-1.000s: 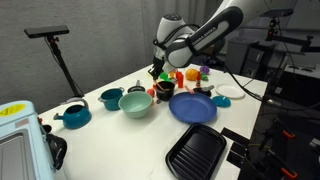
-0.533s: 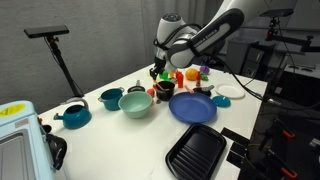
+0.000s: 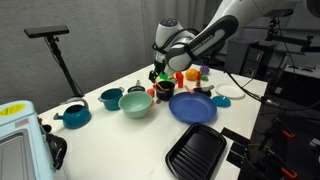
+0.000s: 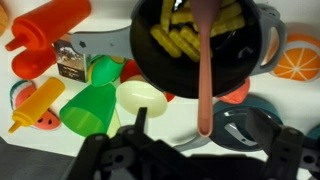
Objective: Stir the contents in the black pot
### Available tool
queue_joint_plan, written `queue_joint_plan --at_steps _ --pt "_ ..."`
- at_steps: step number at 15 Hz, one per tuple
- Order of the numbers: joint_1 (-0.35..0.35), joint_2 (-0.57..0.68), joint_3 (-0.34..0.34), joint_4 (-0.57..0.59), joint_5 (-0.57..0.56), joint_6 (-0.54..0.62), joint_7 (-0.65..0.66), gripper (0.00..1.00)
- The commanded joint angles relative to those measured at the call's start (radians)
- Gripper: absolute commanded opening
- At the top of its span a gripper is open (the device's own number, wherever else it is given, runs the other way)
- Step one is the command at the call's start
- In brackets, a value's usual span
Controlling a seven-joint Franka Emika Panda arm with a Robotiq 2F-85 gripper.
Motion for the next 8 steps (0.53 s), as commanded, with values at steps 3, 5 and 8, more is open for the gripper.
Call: queue_joint_plan --at_steps 3,5,8 --pt "0.002 0.086 -0.017 0.123 -0.013 -0.070 0.004 0.93" --pt "0.003 0.109 -0.014 0.151 -0.011 -0.077 0.002 0.98" --pt "0.029 0.146 -0.054 0.200 -0.039 -0.082 0.044 1.00"
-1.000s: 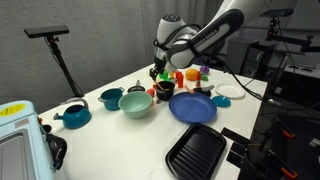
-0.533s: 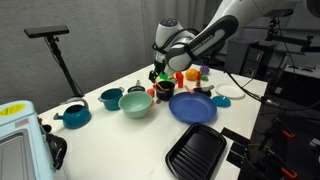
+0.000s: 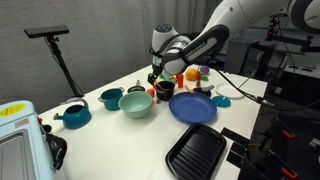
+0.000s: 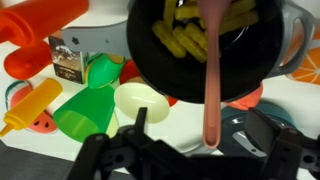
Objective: Stir the contents in the black pot
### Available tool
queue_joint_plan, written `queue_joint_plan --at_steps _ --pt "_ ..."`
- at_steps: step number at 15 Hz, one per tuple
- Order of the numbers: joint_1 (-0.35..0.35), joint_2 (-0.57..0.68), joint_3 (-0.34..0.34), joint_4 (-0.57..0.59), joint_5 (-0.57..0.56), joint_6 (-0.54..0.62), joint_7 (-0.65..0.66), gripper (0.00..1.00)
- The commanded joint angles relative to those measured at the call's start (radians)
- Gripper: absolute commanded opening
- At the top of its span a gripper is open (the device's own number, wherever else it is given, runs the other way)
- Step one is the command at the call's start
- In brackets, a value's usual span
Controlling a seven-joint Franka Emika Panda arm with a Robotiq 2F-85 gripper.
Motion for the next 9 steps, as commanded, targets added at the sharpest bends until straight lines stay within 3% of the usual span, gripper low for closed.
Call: queue_joint_plan --at_steps 1,3,5,9 --pt "0.034 0.065 -0.055 0.101 -0.046 -0.038 0.053 1.00" --pt "0.044 0.085 -0.075 0.125 -0.061 -0.051 0.075 1.00" --pt "0.048 0.097 -0.082 0.142 -0.070 -0.057 0.081 0.72" --pt "0.043 0.103 -0.075 0.164 -0.061 -0.073 0.072 0.42"
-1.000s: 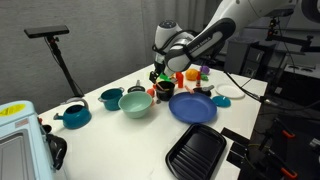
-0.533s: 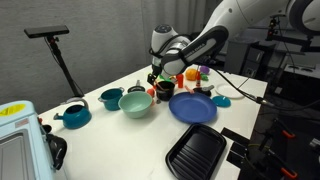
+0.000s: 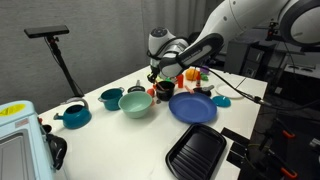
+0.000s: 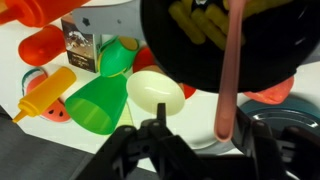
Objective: Stir the contents in the black pot
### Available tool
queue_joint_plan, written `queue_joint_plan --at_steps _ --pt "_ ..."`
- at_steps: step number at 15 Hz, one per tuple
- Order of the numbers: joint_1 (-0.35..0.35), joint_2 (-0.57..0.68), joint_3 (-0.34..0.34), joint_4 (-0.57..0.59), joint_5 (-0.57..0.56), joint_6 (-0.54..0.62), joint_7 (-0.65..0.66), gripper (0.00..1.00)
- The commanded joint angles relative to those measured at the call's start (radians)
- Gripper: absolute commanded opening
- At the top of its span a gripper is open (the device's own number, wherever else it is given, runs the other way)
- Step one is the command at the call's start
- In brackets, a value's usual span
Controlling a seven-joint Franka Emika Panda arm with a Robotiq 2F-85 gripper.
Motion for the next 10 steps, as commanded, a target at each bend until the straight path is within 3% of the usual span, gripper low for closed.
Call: queue_joint_plan --at_steps 1,5,10 --pt "0.009 0.019 -0.010 0.057 -0.013 -0.042 0.022 0.33" --pt "0.028 -0.014 -0.014 0.052 -0.016 -0.135 0.043 0.03" --pt "0.036 -0.046 -0.006 0.047 -0.027 -0.246 0.074 0.05"
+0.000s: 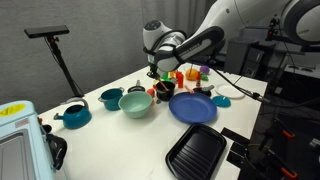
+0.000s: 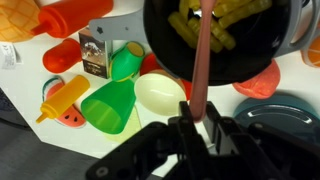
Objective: Stir the contents in the black pot
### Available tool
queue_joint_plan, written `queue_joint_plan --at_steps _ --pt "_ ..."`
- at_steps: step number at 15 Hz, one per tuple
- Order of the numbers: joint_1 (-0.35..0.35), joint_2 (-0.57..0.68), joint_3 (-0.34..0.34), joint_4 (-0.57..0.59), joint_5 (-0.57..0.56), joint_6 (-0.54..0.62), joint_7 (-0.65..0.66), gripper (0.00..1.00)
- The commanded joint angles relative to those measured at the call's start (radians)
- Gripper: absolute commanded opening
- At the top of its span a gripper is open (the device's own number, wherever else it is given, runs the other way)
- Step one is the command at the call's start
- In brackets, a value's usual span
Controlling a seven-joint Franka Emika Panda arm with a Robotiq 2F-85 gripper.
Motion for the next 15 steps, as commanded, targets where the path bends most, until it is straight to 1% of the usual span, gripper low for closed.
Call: queue_joint_plan --at_steps 1,7,11,15 --pt "0.012 -0.029 -0.007 -0.003 -0.030 -0.091 0.046 0.05" --pt "0.015 -0.046 -0.006 -0.011 -0.053 -0.136 0.085 0.05" --pt "0.019 -0.042 0.002 -0.001 -0.068 -0.204 0.082 0.05" --pt "-0.012 -0.054 0.058 0.025 -0.016 -0.297 0.033 0.05"
